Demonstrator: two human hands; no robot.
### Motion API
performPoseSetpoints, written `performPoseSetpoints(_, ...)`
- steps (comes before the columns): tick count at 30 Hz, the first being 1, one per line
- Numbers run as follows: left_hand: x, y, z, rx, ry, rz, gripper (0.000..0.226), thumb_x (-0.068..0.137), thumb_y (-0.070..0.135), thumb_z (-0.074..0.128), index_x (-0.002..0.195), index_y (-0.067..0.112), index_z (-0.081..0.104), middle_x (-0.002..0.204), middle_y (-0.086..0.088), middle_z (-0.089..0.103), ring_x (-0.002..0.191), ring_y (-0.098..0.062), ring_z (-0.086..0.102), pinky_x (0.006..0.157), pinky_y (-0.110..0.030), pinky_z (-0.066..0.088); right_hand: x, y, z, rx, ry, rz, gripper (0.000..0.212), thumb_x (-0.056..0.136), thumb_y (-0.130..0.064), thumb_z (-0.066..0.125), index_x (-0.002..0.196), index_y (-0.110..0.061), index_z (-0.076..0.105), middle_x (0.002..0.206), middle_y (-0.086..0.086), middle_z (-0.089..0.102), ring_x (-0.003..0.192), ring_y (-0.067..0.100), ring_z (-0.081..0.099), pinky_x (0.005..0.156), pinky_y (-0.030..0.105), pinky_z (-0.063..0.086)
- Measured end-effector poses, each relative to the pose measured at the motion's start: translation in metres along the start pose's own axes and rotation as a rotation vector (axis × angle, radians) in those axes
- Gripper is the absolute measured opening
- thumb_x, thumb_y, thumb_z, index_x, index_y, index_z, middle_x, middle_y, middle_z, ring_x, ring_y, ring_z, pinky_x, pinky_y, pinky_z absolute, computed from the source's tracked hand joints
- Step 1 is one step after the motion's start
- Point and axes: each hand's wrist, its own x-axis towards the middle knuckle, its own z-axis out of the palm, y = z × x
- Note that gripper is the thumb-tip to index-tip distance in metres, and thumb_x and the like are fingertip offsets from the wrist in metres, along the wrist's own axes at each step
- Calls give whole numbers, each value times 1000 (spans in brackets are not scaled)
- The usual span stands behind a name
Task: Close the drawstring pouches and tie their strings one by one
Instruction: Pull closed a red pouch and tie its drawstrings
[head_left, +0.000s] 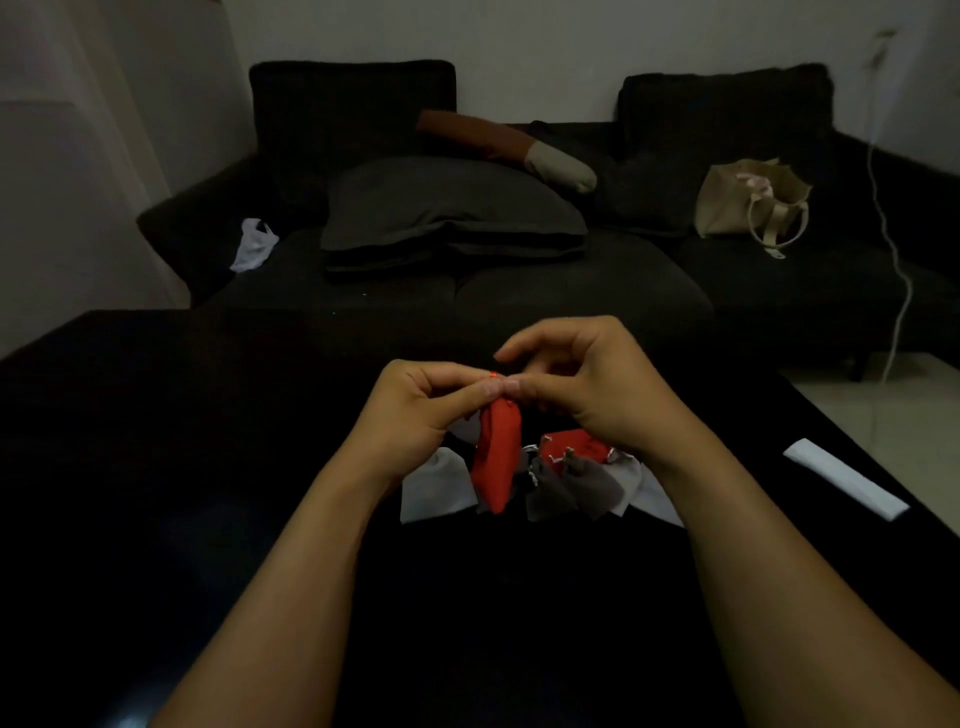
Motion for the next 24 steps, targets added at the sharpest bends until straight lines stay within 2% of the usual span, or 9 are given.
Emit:
performPoseSetpoints(4,-4,3,-7,147,-131,-30,12,87,10,66,92,12,77,87,-1,78,86,-7,72,76,-16,52,0,-5,-1,-214,-149,-20,12,82,-16,77,90,-24,73,74,-2,71,69,5,67,67,22,53)
performPoseSetpoints(7,-8,7,-8,246,-219,-53,16,91,10,63,98,5,76,91,-5,77,88,-10,72,77,-15,52,0,-6,-1,-296,-239,20,14,83,-16,76,88,-27,70,77,-3,70,70,5,67,67,24,55)
performPoseSetpoints(9,-8,10,-8,300,-270,-79,17,93,13,61,100,8,76,95,-3,77,93,-9,71,81,-16,53,0,-7,0,-343,-282,50,15,84,-17,75,88,-29,69,78,-4,70,71,3,67,68,23,55)
performPoseSetpoints(12,-8,13,-8,365,-300,-113,17,95,16,59,102,12,75,98,0,75,95,-6,70,84,-17,54,1,-6,3,-430,-272,43,13,85,-20,75,89,-29,67,78,-6,69,69,-2,64,62,15,48)
performPoseSetpoints(16,-7,14,-7,429,-287,-99,18,95,15,59,103,14,75,98,1,75,94,-5,69,86,-20,54,2,-3,7,-477,-267,62,10,87,-21,71,88,-29,66,80,-6,67,70,2,63,64,21,49)
performPoseSetpoints(18,-8,14,-8,366,-242,-99,17,94,14,61,102,11,75,97,0,76,93,-6,71,82,-17,54,1,-2,6,-430,-268,57,8,89,-20,69,87,-27,65,78,-5,66,69,3,62,65,23,50)
performPoseSetpoints(20,-9,13,-7,208,-165,-117,15,90,13,64,99,8,76,94,-4,77,91,-10,72,78,-17,53,0,-4,3,-287,-278,59,2,92,-17,65,91,-18,64,74,-3,65,65,3,60,63,20,49)
performPoseSetpoints(24,-10,17,-1,-169,-37,-186,11,73,19,70,78,18,80,83,-6,77,79,-13,74,70,-18,55,-5,-12,-4,27,-334,111,5,99,-10,54,95,-9,57,67,1,56,57,2,51,54,14,42)
